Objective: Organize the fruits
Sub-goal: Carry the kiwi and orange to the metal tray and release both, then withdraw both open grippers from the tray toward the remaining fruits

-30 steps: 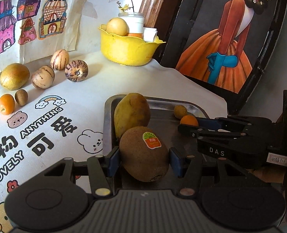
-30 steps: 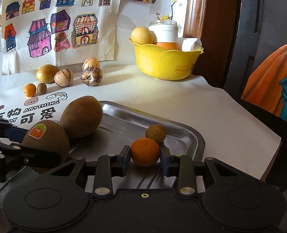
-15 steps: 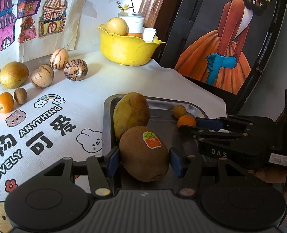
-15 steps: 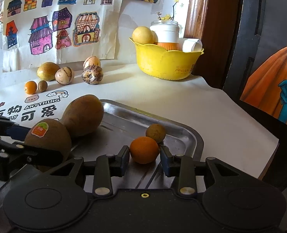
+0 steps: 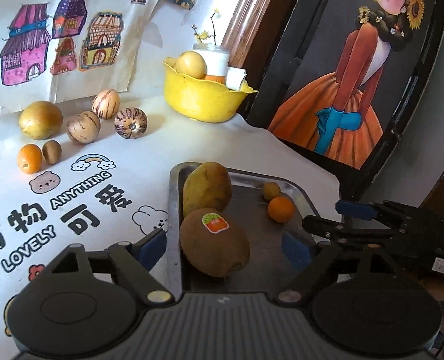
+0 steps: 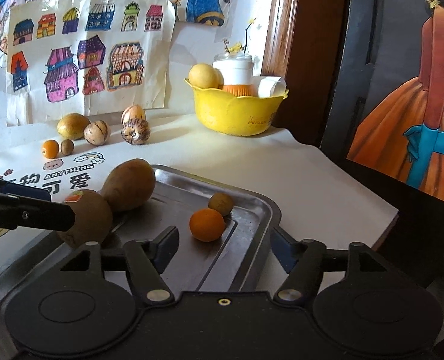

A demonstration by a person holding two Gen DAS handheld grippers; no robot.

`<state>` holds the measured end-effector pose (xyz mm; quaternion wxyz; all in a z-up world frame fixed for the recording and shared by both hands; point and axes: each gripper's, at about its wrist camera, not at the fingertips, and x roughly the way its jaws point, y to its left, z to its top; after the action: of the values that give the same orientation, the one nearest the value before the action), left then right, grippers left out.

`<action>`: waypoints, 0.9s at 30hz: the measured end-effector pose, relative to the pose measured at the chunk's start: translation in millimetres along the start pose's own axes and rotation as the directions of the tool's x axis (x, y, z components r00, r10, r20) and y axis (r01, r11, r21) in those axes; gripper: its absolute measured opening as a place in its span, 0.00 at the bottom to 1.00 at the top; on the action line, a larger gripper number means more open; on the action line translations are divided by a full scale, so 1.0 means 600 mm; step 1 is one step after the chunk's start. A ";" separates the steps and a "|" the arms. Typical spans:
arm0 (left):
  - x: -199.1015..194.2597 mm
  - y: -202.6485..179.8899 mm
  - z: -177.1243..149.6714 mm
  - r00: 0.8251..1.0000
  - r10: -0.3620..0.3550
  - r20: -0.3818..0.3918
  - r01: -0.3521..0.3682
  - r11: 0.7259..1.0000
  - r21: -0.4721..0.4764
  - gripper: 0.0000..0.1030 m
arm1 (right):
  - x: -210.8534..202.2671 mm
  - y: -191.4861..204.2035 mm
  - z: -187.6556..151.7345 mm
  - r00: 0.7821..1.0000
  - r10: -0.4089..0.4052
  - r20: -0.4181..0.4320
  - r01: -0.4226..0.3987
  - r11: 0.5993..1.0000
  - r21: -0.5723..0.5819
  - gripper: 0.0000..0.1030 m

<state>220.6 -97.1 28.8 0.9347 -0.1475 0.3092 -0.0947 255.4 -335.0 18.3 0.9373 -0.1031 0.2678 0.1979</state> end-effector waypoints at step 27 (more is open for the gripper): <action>-0.191 0.078 -0.090 0.995 0.096 -0.004 -0.096 0.994 0.049 0.99 | -0.175 0.182 -0.051 0.991 0.122 -0.050 -0.122 0.992 0.006 0.99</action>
<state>101.5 -33.9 34.9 0.9405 -0.1094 0.3164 -0.0576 112.9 -278.9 40.5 0.9165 -0.0901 0.2973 0.2519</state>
